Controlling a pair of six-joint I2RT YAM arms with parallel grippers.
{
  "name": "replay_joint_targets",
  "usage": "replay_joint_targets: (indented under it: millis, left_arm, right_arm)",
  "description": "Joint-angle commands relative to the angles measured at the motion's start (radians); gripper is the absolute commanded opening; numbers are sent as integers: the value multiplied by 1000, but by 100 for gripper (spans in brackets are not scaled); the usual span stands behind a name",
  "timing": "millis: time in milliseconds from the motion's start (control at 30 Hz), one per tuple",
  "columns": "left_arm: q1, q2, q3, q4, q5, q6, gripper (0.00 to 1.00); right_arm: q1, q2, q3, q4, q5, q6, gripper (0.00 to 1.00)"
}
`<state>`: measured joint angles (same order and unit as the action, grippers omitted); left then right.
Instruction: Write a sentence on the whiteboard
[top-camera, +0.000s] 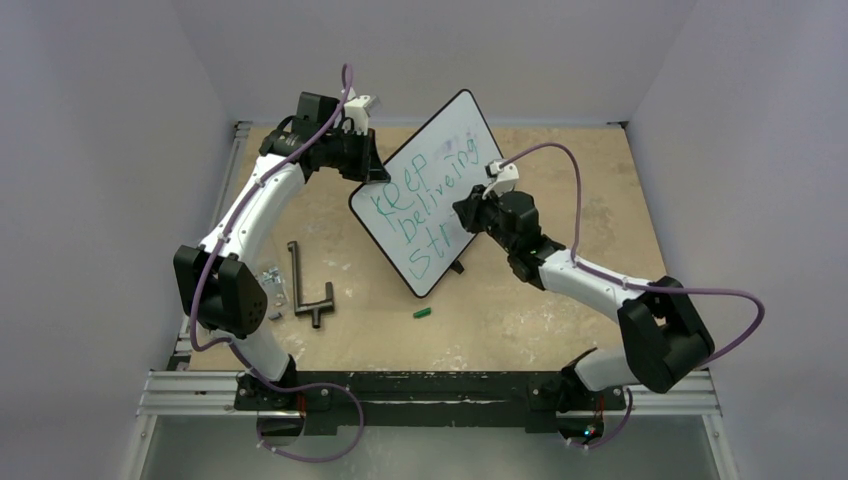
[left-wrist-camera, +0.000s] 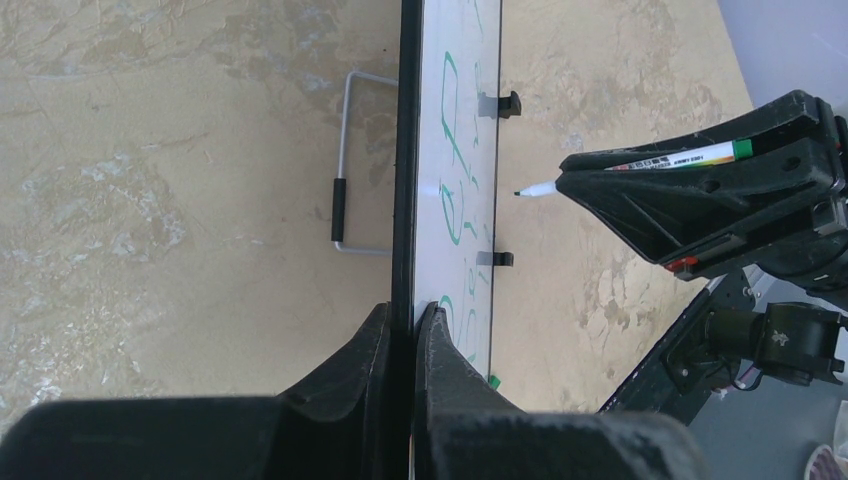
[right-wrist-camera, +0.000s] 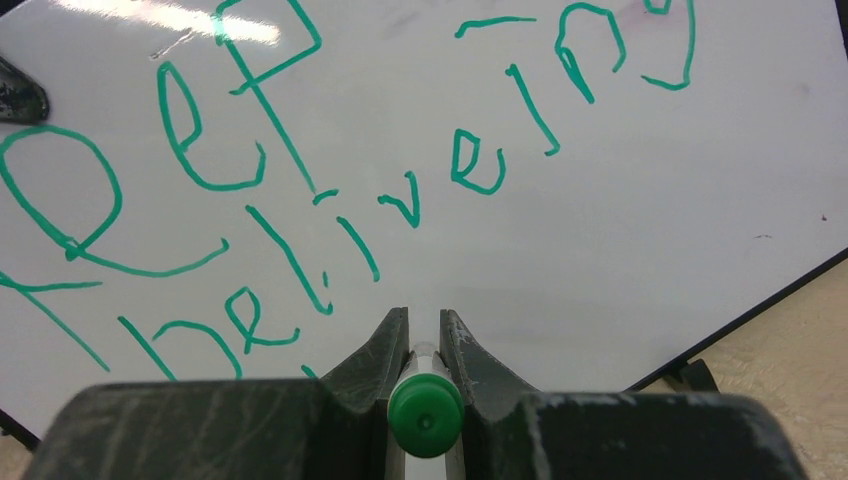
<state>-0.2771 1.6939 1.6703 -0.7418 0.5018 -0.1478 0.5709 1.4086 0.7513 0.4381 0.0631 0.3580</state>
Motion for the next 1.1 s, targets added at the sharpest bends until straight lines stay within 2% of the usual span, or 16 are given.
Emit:
replay_joint_targets:
  millis: [0, 567, 1067]
  left_arm:
    - [24, -11, -12, -40, -284, 90, 0]
    - [23, -13, -11, -41, -286, 93, 0]
    - [23, -17, -12, -44, -289, 94, 0]
  right_arm:
    - [-29, -12, 11, 35, 17, -4, 0]
    - [-56, 102, 41, 83, -53, 22, 0]
    - [-56, 85, -14, 110, -127, 16, 0]
